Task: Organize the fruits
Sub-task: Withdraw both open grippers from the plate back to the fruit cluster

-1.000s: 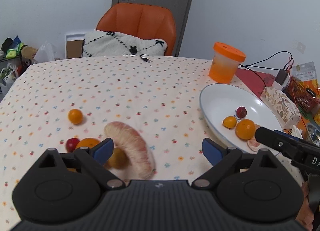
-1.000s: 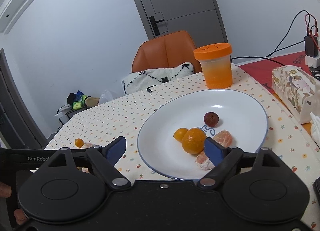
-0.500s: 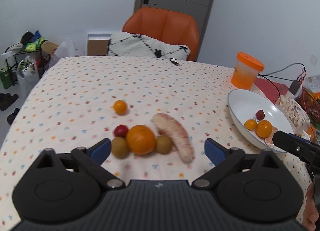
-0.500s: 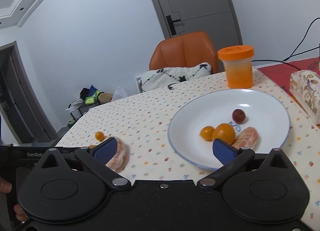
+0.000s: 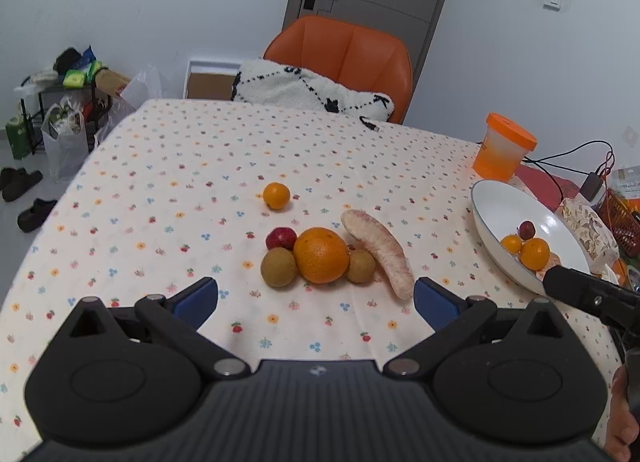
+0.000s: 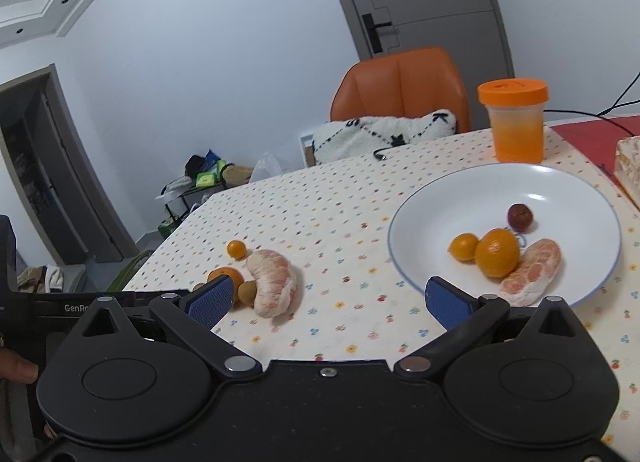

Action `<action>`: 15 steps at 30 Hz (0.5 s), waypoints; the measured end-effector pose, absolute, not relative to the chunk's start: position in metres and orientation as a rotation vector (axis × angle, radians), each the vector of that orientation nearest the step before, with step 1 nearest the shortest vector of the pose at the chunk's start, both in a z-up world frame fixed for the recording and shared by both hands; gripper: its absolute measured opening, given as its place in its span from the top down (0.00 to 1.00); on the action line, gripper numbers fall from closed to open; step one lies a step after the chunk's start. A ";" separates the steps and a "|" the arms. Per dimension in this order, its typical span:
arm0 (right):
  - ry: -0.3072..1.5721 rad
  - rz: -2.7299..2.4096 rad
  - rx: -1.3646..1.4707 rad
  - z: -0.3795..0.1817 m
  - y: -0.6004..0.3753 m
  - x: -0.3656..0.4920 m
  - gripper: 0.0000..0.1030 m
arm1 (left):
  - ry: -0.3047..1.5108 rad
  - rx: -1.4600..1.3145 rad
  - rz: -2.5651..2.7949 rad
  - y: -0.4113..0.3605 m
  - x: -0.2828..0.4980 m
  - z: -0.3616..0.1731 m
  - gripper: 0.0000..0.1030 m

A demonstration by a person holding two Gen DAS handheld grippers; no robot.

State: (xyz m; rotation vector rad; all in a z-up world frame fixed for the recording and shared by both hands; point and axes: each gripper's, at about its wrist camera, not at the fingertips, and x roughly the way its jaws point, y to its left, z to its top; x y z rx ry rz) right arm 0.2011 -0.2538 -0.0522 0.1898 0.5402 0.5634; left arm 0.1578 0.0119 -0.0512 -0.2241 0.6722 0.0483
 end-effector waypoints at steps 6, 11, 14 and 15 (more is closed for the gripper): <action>0.572 0.577 0.169 -0.057 -0.240 0.204 0.01 | 0.708 -0.223 0.042 0.016 0.161 -0.057 0.00; 0.615 0.605 0.182 -0.062 -0.230 0.209 0.07 | 0.691 -0.238 0.061 0.025 0.160 -0.061 0.01; 0.628 0.612 0.168 -0.063 -0.222 0.211 0.11 | 0.679 -0.239 0.066 0.031 0.161 -0.062 0.02; 0.633 0.616 0.166 -0.064 -0.220 0.212 0.12 | 0.678 -0.245 0.062 0.034 0.162 -0.063 0.02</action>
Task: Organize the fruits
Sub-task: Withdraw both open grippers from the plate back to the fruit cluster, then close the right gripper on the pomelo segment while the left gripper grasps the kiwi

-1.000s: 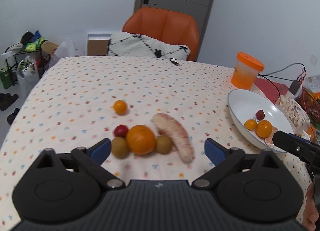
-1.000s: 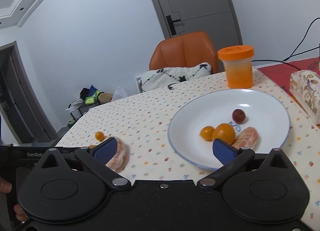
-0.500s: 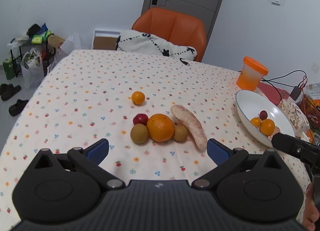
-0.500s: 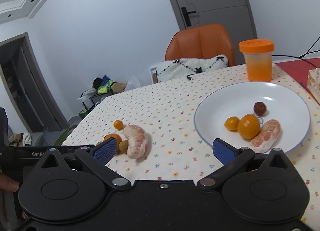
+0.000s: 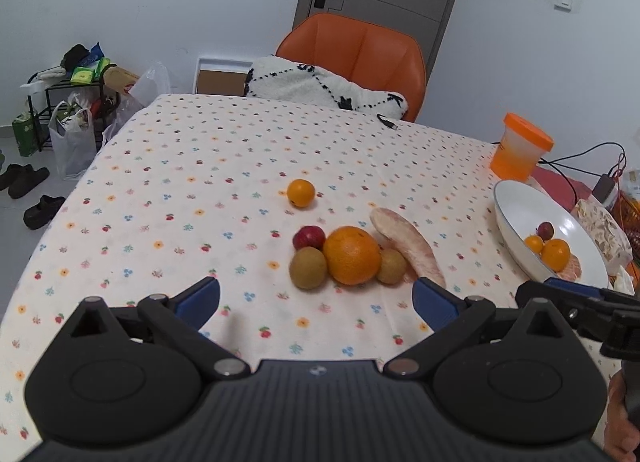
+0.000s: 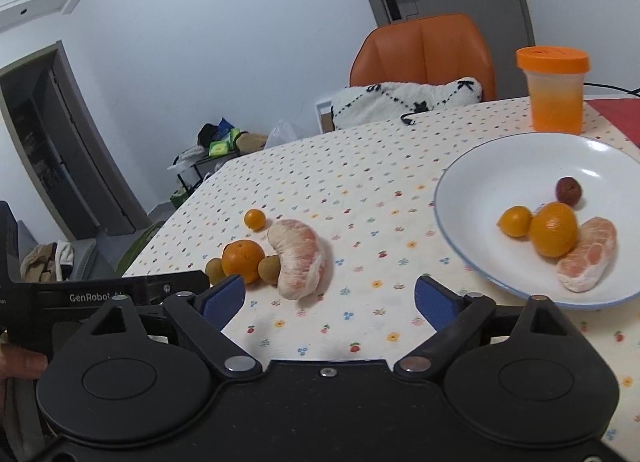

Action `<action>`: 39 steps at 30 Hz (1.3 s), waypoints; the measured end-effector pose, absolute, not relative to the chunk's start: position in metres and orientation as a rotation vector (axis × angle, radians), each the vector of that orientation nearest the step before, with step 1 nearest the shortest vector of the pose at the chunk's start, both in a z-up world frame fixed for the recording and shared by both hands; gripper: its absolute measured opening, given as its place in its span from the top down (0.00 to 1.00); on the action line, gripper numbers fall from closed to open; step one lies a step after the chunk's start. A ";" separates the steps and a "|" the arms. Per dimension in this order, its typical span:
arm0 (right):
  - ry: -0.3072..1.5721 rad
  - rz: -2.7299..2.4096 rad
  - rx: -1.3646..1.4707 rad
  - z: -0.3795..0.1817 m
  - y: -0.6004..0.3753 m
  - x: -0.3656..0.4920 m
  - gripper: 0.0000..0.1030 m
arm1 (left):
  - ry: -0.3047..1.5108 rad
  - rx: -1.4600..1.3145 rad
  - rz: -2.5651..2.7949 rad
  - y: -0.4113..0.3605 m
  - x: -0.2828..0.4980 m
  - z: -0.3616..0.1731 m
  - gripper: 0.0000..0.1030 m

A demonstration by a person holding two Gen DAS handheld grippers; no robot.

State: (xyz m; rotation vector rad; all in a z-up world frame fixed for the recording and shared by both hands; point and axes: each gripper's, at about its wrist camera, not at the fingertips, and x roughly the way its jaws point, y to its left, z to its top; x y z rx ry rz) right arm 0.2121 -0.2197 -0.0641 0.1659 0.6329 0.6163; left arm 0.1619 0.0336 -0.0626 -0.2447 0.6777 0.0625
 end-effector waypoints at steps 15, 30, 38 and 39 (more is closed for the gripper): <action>0.696 0.638 0.118 -0.075 -0.180 0.227 0.37 | 0.682 -0.244 0.045 0.046 0.174 -0.082 0.46; 0.727 0.626 0.094 -0.084 -0.160 0.252 0.57 | 0.653 -0.212 0.022 0.049 0.188 -0.088 0.58; 0.723 0.651 0.079 -0.085 -0.156 0.256 0.66 | 0.650 -0.212 -0.010 0.047 0.190 -0.090 0.78; 0.724 0.652 0.082 -0.085 -0.157 0.255 0.67 | 0.650 -0.211 -0.009 0.046 0.190 -0.090 0.78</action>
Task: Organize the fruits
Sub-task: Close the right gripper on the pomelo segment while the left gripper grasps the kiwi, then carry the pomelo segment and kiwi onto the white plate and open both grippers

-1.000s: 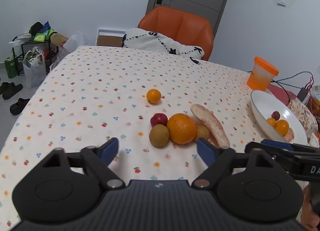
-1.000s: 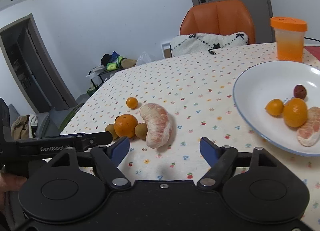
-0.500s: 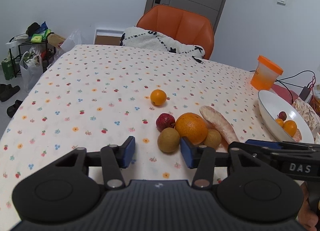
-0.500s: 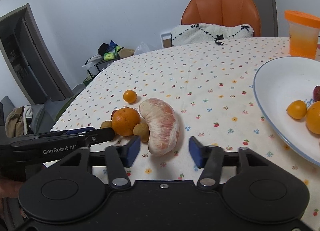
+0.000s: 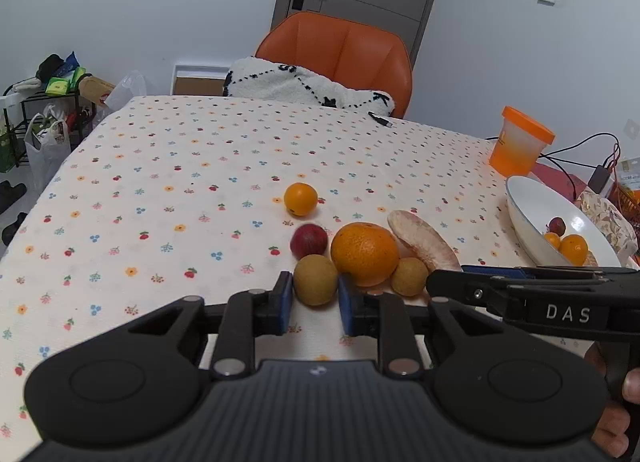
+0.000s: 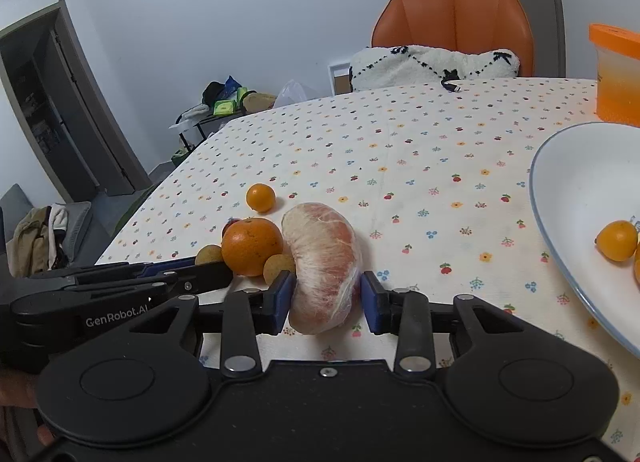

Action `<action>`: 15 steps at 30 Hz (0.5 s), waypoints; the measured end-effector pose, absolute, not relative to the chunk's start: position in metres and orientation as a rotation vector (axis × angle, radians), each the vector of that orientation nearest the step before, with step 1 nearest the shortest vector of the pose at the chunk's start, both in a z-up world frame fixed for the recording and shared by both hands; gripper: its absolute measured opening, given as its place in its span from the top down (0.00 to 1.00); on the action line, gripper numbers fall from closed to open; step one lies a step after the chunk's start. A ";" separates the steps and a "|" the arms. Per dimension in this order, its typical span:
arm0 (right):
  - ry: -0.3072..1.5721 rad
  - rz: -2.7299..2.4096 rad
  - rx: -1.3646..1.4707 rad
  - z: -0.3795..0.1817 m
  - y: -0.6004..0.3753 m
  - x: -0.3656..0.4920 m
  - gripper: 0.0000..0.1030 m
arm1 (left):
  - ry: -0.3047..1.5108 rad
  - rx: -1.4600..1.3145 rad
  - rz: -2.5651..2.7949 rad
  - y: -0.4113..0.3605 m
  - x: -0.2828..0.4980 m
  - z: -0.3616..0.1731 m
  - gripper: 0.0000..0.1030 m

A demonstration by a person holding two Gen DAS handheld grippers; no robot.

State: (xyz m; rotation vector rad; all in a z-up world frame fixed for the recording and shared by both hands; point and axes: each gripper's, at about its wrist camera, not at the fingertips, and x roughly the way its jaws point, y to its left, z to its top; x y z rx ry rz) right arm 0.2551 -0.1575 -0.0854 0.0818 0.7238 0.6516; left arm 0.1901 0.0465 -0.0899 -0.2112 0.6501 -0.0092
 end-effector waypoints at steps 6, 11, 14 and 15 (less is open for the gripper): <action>0.716 0.639 0.113 -0.083 -0.166 0.254 0.70 | 0.633 -0.218 -0.019 0.045 0.186 -0.084 0.78; 0.696 0.624 0.135 -0.080 -0.174 0.251 0.71 | 0.621 -0.217 -0.014 0.043 0.181 -0.078 0.78; 0.678 0.618 0.144 -0.076 -0.179 0.247 0.71 | 0.611 -0.217 -0.015 0.041 0.179 -0.073 0.78; 0.673 0.615 0.148 -0.075 -0.181 0.246 0.71 | 0.608 -0.217 -0.018 0.040 0.178 -0.071 0.78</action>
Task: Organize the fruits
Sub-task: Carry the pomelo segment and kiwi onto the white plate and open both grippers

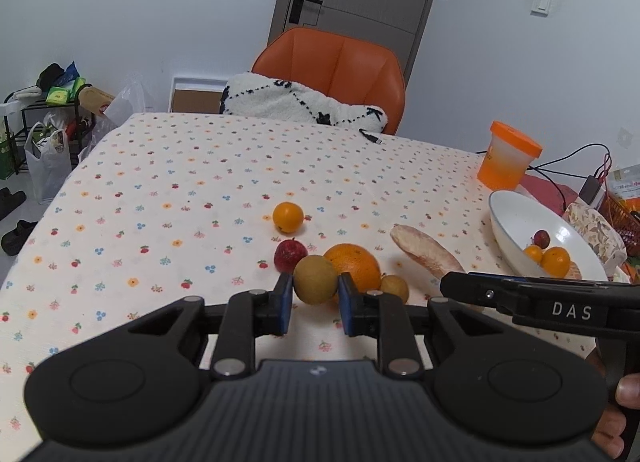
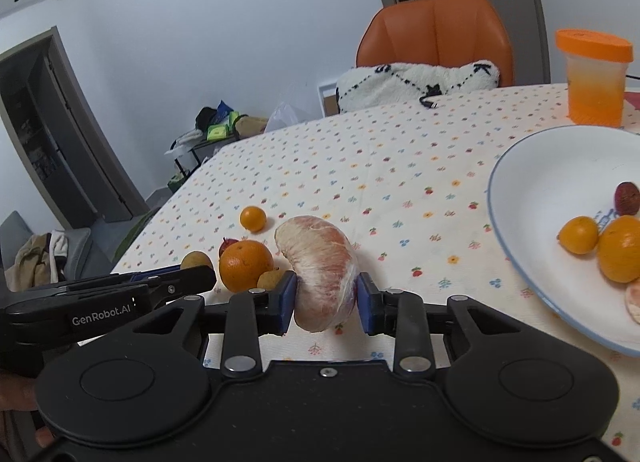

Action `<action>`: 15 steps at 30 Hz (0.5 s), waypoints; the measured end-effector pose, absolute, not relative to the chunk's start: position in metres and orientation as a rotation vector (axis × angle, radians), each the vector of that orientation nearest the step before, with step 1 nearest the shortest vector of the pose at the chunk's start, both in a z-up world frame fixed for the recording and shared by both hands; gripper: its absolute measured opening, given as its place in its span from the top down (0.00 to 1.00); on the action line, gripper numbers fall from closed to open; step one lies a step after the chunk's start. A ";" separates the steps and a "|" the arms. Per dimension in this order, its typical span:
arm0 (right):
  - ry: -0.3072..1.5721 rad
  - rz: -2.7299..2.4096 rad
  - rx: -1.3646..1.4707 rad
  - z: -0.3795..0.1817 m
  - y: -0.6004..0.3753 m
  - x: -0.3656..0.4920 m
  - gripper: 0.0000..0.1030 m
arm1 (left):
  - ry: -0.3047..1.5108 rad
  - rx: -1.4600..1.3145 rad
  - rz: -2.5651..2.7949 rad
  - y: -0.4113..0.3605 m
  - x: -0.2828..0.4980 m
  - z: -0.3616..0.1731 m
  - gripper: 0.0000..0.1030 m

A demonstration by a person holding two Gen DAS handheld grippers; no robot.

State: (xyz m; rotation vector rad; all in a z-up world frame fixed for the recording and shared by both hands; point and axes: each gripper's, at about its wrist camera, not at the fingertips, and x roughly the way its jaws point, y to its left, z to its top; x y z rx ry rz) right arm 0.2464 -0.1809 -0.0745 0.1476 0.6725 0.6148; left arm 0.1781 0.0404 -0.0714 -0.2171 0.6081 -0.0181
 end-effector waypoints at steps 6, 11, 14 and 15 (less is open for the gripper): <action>0.630 0.590 0.168 -0.063 -0.198 0.238 0.71 | 0.594 -0.209 -0.039 0.031 0.175 -0.064 0.78; 0.603 0.565 0.179 -0.056 -0.215 0.233 0.71 | 0.576 -0.204 -0.059 0.019 0.177 -0.056 0.78; 0.587 0.553 0.187 -0.053 -0.224 0.231 0.71 | 0.564 -0.197 -0.072 0.010 0.177 -0.051 0.78; 0.582 0.548 0.190 -0.052 -0.227 0.230 0.71 | 0.561 -0.194 -0.077 0.007 0.177 -0.049 0.78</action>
